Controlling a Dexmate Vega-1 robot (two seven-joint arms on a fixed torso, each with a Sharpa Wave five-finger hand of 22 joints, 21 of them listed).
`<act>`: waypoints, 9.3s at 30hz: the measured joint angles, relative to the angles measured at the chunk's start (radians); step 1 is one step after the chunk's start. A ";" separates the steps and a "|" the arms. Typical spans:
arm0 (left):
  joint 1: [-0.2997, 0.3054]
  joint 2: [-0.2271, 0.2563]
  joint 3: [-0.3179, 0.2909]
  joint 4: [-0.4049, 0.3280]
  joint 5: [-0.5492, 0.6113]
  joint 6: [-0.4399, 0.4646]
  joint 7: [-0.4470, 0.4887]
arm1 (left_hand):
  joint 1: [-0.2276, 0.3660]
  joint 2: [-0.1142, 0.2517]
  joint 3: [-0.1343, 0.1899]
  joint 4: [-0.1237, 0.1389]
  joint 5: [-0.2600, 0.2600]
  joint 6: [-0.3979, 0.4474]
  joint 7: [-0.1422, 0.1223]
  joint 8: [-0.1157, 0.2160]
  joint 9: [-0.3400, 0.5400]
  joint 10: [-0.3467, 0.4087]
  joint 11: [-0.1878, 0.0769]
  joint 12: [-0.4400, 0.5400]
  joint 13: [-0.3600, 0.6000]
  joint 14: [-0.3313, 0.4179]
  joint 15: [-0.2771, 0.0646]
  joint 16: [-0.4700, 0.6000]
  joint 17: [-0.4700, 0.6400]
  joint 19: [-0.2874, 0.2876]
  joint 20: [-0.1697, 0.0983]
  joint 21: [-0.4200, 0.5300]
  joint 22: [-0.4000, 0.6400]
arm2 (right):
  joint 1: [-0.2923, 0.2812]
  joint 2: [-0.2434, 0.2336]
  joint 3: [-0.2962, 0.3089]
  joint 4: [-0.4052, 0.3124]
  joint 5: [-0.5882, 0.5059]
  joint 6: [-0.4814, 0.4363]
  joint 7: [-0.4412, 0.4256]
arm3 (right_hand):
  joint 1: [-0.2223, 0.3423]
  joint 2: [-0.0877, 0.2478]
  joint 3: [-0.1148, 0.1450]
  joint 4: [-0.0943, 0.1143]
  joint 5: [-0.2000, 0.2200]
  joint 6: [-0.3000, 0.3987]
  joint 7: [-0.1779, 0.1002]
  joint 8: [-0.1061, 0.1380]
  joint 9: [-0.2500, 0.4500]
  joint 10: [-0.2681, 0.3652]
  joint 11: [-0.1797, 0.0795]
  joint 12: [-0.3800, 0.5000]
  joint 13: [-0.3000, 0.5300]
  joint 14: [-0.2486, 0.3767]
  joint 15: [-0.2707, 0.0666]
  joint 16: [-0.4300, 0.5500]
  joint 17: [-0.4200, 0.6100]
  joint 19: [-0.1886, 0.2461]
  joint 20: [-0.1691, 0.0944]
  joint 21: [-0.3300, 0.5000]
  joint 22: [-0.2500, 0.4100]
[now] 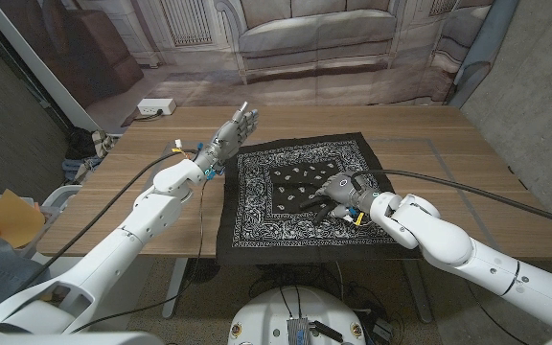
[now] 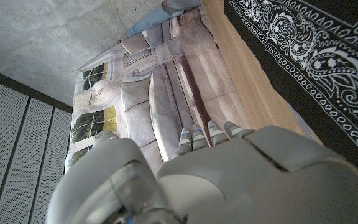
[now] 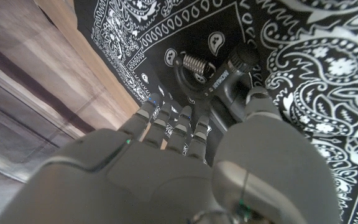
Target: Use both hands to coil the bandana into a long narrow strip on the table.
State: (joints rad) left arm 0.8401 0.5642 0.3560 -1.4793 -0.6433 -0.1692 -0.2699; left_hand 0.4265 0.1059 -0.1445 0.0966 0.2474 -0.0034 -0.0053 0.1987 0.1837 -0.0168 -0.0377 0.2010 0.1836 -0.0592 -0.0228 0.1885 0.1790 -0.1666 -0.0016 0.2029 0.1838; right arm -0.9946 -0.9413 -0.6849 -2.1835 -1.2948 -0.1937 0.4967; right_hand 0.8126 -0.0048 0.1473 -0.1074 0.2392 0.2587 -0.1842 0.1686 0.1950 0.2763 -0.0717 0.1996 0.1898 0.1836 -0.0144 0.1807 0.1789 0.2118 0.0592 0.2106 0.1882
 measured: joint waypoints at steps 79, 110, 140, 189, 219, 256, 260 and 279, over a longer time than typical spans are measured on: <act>0.368 0.189 0.070 -0.585 0.615 0.243 0.674 | 0.226 0.014 0.036 -0.119 -0.012 0.089 -0.007 0.012 0.000 0.097 -0.025 0.011 0.000 0.080 -0.006 0.004 0.000 0.032 0.018 0.011 0.007 | -0.474 -0.107 0.471 0.069 1.121 0.192 -1.003 | -0.104 0.033 -0.034 0.048 0.008 0.074 0.103 0.043 0.000 0.077 0.080 0.039 0.001 0.055 -0.020 0.016 0.002 0.044 -0.093 0.001 -0.002; 0.539 0.385 0.112 -0.861 0.887 0.564 0.793 | 0.295 -0.008 0.043 -0.160 -0.012 0.113 -0.031 0.012 0.005 0.129 -0.054 0.011 0.000 0.086 -0.011 0.004 -0.002 0.023 0.023 0.008 0.002 | -0.397 -0.025 0.513 0.242 1.455 0.476 -0.787 | -0.158 0.050 -0.041 0.072 -0.022 0.092 0.147 0.042 0.000 0.133 0.121 0.052 -0.004 0.117 -0.009 0.019 0.003 0.097 -0.090 0.009 -0.002; 0.687 0.656 0.145 -1.080 1.272 0.874 0.625 | 0.380 -0.045 0.039 -0.213 -0.012 0.122 -0.061 0.012 0.005 0.153 -0.089 0.011 0.000 0.108 -0.015 0.004 -0.002 0.031 0.031 0.008 0.002 | -0.270 -0.006 0.434 0.220 1.442 0.425 -0.707 | -0.171 0.055 -0.041 0.072 -0.030 0.091 0.145 0.042 0.001 0.137 0.117 0.047 -0.004 0.117 -0.009 0.015 0.003 0.101 -0.086 0.009 -0.002; 0.865 0.380 0.280 -0.934 1.954 0.999 0.393 | 0.503 -0.063 0.040 -0.236 -0.003 0.167 -0.097 0.016 0.010 0.210 -0.109 0.012 0.009 0.127 -0.013 0.000 -0.002 0.038 0.023 0.004 0.003 | -0.122 0.079 0.339 0.318 1.482 0.475 -0.622 | -0.186 0.059 -0.041 0.072 -0.038 0.095 0.149 0.038 0.001 0.146 0.109 0.047 -0.004 0.122 -0.014 0.008 -0.002 0.102 -0.084 0.009 -0.002; 0.784 0.267 0.342 -0.750 1.757 0.936 0.690 | 0.576 -0.024 0.054 -0.230 -0.003 0.327 -0.113 0.055 0.010 0.353 -0.133 0.044 0.010 0.252 -0.016 0.019 -0.002 0.115 0.039 0.017 0.003 | -0.146 0.088 0.336 0.293 1.482 0.446 -0.662 | -0.190 0.063 -0.041 0.072 -0.038 0.106 0.138 0.038 0.001 0.155 0.107 0.040 -0.004 0.135 -0.016 0.008 -0.002 0.102 -0.084 0.004 -0.002; 0.694 0.294 0.355 -0.698 1.550 0.853 0.894 | 0.662 0.062 0.155 -0.217 -0.016 0.915 -0.139 0.198 0.007 0.916 -0.175 0.073 0.017 0.544 -0.025 0.036 0.001 0.233 0.025 0.024 0.002 | -0.181 0.069 0.360 0.273 1.488 0.421 -0.690 | -0.201 0.059 -0.046 0.066 -0.038 0.111 0.143 0.035 0.001 0.155 0.107 0.032 -0.003 0.135 -0.016 0.008 -0.002 0.102 -0.084 0.000 -0.002; 0.691 0.311 0.337 -0.710 1.534 0.853 0.900 | 0.669 0.055 0.157 -0.219 -0.016 0.931 -0.123 0.215 0.015 0.936 -0.175 0.073 0.016 0.559 -0.026 0.036 0.001 0.242 0.023 0.024 0.002 | -0.181 0.068 0.360 0.273 1.489 0.415 -0.690 | -0.201 0.059 -0.047 0.066 -0.038 0.111 0.143 0.035 0.001 0.155 0.107 0.032 -0.003 0.135 -0.016 0.008 -0.002 0.102 -0.084 0.000 -0.002; 0.637 0.364 0.272 -0.757 1.475 0.842 0.893 | 0.726 0.094 0.270 -0.141 -0.027 0.952 -0.120 0.210 0.005 0.972 -0.175 0.058 0.019 0.588 -0.023 0.036 0.001 0.256 0.027 0.025 0.002 | -0.212 0.057 0.379 0.254 1.493 0.385 -0.726 | -0.201 0.059 -0.046 0.066 -0.038 0.111 0.143 0.035 0.001 0.158 0.103 0.032 -0.003 0.134 -0.016 0.004 -0.002 0.102 -0.084 0.000 -0.002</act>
State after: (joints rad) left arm 1.4767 0.9284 0.6283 -2.2363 0.8318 0.6724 0.6227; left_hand 1.1529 0.2003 0.1254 -0.0447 0.2209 0.9488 -0.1250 0.4084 0.1887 0.9551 -0.2124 0.2587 0.2027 0.5288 -0.0463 0.2246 0.1795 0.0893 0.0252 0.2279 0.1861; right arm -1.2062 -0.8843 -0.3056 -1.9291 0.1983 0.1912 -0.2290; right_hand 0.6113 0.0546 0.1008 -0.0414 0.2012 0.3697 -0.0411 0.2034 0.1959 0.4344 0.0309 0.2315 0.1864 0.3181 -0.0302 0.1846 0.1769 0.3138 -0.0250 0.2111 0.1864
